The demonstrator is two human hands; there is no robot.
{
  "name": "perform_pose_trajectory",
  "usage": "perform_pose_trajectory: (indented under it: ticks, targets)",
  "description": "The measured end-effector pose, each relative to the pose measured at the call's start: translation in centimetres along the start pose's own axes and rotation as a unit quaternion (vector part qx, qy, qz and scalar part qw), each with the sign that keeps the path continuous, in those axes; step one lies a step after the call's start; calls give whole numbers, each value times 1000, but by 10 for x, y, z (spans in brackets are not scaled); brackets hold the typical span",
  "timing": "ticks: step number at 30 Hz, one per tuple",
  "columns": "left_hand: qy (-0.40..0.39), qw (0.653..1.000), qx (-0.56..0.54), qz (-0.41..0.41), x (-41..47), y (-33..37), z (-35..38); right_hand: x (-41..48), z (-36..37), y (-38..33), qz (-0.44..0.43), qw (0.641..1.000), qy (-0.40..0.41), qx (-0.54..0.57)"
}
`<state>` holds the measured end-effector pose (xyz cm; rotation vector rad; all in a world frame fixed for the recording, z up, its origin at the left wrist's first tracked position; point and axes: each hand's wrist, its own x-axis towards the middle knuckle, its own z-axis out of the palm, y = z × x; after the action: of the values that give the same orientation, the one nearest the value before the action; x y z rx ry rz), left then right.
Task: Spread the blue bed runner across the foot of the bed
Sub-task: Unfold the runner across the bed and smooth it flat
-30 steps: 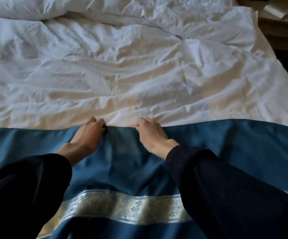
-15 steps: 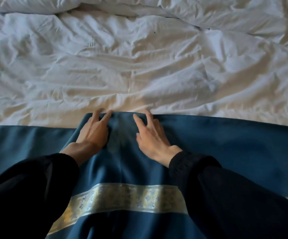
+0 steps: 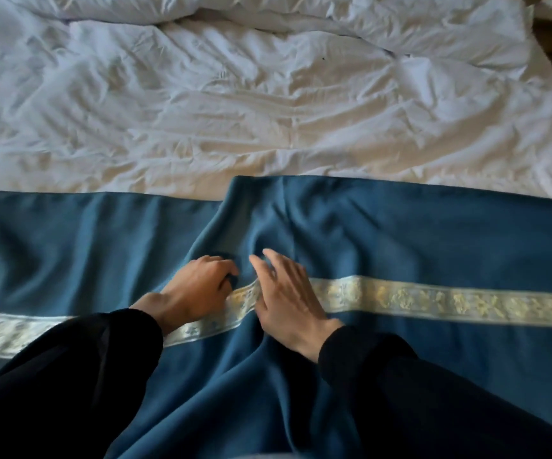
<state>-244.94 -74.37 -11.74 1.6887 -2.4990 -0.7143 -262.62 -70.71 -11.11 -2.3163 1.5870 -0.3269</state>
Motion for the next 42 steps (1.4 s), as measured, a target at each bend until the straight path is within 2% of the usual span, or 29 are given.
perform_pose_trajectory:
  ticks: [3,7,11,15,18,20,23,25,28,34,42]
  targets:
    - [-12,999,-7,33,-42,-5,3,-43,5,-34,-17,1000,14,13]
    - [-19,996,-17,86,-94,-16,2,-94,22,-78,-51,998,-14,-26]
    - [-46,990,6,133,-135,-33,4,-124,39,-110,-19,998,-7,-60]
    - [-15,985,8,170,-169,-34,2,-139,47,-125,37,996,7,-81]
    - [25,977,67,202,-196,-22,11,-154,57,-135,35,990,-32,-136]
    - [7,971,126,203,-213,-12,25,-162,65,-144,25,981,-56,-182]
    - [-35,961,216,170,-230,-6,48,-159,74,-151,25,965,-74,-250]
    - [-36,959,243,139,-232,-9,59,-155,78,-155,35,958,-85,-271]
    - [-28,953,280,115,-236,-11,66,-155,87,-161,73,966,-83,-234]
    - [5,935,303,185,-251,-29,56,-174,102,-195,61,988,-23,-138]
    - [-62,933,297,193,-283,-60,30,-175,108,-237,33,989,-115,-91]
